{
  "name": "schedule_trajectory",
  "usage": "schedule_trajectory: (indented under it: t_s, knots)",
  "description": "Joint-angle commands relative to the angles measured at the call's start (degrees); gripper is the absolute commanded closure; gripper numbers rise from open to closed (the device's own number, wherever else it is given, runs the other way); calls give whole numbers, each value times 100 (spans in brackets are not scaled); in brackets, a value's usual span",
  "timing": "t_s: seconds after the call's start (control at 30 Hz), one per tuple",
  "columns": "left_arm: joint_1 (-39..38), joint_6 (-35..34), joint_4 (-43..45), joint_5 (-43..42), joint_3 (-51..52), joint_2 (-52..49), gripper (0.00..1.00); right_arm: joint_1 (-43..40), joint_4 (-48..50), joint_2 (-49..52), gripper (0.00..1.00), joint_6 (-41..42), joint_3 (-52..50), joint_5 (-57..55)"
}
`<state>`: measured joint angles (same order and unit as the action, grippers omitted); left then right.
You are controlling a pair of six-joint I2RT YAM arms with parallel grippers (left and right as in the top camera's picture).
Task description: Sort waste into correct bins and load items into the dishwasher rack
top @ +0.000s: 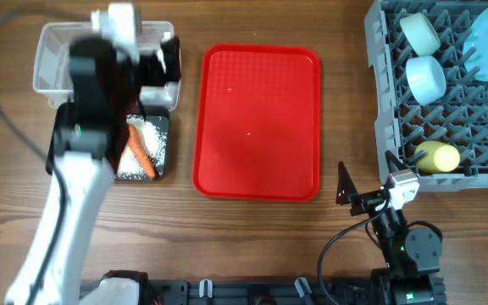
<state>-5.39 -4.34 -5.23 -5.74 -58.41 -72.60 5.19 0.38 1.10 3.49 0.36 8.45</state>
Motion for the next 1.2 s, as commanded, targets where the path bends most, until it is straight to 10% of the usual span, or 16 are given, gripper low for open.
schedule_trajectory:
  t_s: [0.0, 0.5, 1.17]
  knots:
    - [173, -188, 734, 179, 1716, 1106, 0, 26, 20, -50, 0, 103, -7, -83]
    - [850, -337, 1784, -125, 5327, 5176, 0, 26, 20, -50, 0, 101, -7, -83]
    - [1067, -402, 516, -170, 5810, 6937, 0, 26, 20, -50, 0, 101, -7, -83]
